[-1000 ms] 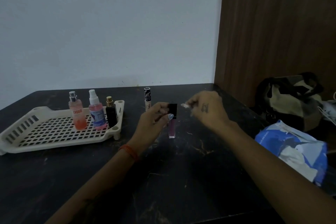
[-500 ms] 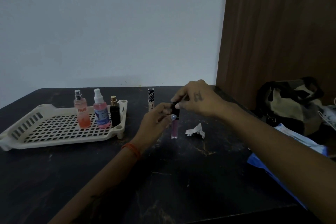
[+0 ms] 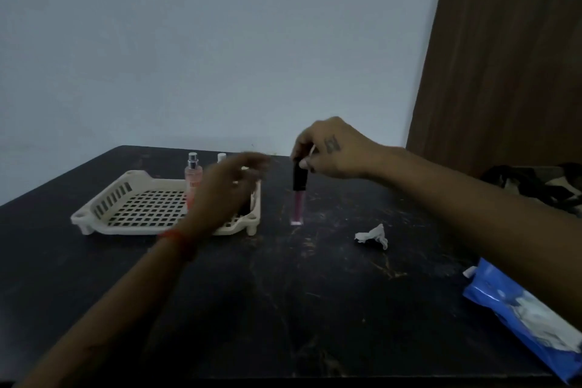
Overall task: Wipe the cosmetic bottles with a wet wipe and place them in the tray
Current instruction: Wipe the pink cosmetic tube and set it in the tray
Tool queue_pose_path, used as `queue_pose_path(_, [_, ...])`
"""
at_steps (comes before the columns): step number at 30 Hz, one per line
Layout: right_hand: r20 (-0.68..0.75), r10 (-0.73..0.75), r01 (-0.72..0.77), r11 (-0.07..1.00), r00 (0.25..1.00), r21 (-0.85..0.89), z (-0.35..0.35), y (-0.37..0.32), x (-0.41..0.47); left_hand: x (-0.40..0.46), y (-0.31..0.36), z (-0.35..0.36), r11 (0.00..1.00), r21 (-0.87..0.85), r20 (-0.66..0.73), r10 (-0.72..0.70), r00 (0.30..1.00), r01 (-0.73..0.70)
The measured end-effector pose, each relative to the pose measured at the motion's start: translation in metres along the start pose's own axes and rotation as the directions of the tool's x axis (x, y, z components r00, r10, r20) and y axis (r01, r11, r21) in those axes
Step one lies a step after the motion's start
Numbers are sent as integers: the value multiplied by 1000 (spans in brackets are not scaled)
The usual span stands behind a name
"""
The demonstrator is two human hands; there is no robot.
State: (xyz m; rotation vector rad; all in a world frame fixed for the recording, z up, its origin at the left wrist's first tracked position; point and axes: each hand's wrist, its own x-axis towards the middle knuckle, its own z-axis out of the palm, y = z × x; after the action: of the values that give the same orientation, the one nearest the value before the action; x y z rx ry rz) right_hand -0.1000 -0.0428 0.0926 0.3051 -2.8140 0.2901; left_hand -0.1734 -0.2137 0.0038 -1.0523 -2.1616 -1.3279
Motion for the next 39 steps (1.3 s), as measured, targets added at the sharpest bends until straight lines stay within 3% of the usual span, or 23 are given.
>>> queue_pose_path(4, [-44,-140,142,989,989,37,-1,-53,41,0,-40,-76,986,-111,-310,-152,939,123])
queue_pose_path(8, [-110,-200,204,979,974,25,16,-93,96,-2,-83,-107,959,-142,-426,-285,859,247])
queue_pose_path(13, [-68,-201,199,979,977,-40,59,-115,152,-11,-112,-104,936,-66,-428,-340,837,347])
queue_pose_path(20, [9,-169,169,979,986,-111,100,-118,176,-11,-112,-99,933,113,-393,-273,878,341])
queue_pose_path(39, [-5,-157,157,987,988,-36,113,-117,177,-12,-112,-102,926,108,-390,-296,872,363])
